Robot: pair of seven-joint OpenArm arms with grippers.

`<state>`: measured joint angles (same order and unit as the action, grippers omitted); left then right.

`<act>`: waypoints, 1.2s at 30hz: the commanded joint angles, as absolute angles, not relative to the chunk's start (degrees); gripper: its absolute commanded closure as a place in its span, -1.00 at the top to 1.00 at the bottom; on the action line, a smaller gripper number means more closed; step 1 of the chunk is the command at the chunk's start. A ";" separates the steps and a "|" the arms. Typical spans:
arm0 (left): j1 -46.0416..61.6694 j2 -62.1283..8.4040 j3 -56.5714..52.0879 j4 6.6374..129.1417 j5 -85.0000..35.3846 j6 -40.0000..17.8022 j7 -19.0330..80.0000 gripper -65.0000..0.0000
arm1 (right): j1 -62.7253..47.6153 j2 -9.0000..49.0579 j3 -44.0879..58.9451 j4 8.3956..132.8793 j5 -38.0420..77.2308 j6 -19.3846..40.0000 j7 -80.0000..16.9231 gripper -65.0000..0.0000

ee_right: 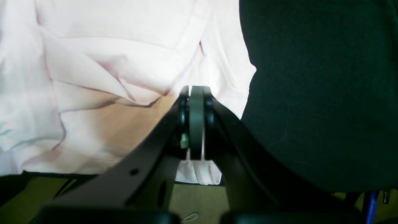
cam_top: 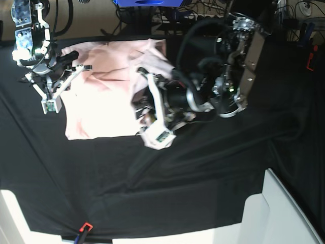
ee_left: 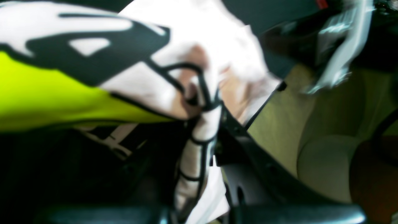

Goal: Fold the T-shirt properly
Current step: 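Grasp the folded shirt's edge with the left gripper and fold it over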

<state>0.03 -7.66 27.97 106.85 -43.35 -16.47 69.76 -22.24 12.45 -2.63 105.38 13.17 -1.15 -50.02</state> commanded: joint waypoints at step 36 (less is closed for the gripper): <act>-17.71 8.40 41.71 71.43 -44.26 -16.57 62.46 -1.00 | -22.02 10.68 8.57 107.30 12.97 -1.01 -49.10 -1.00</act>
